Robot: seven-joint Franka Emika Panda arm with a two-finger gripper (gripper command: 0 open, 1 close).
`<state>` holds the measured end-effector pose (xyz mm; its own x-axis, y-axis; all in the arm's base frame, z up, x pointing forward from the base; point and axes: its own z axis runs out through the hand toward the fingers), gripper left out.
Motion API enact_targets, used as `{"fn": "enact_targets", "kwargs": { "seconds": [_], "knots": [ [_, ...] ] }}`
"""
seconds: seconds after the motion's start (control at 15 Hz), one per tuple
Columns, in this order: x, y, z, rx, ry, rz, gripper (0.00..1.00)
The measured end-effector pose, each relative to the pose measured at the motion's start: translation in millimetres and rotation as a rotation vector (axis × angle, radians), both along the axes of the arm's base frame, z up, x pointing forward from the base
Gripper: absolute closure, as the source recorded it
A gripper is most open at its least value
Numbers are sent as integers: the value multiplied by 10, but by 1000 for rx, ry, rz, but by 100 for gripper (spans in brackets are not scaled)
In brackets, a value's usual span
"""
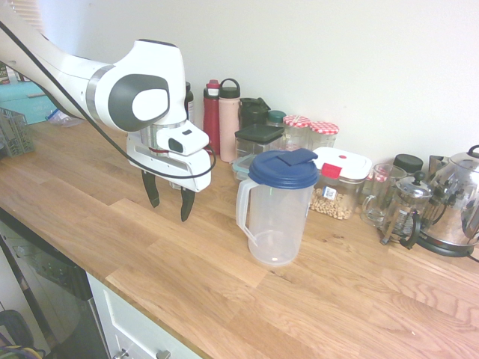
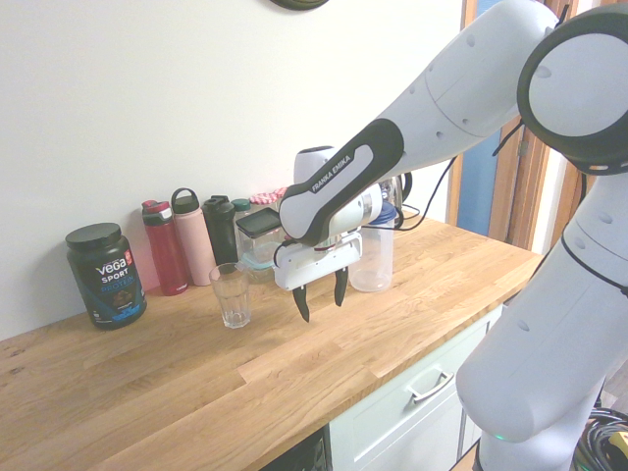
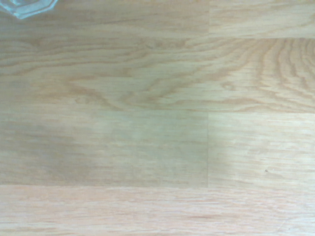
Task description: Pour me some water
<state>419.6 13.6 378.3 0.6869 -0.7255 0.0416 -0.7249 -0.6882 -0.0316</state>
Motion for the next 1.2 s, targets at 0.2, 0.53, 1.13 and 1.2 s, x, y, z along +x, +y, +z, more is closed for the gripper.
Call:
{"fn": "enact_targets", "kwargs": {
  "seconds": [0.2,0.53,1.13,1.2],
  "knots": [
    [15,-24,19,11,-4,-48,0],
    [-87,-191,835,-10,-97,-188,0],
    [-907,-787,1540,-55,-174,-359,0],
    [-953,-868,1541,-52,-175,-367,0]
  ]
}}
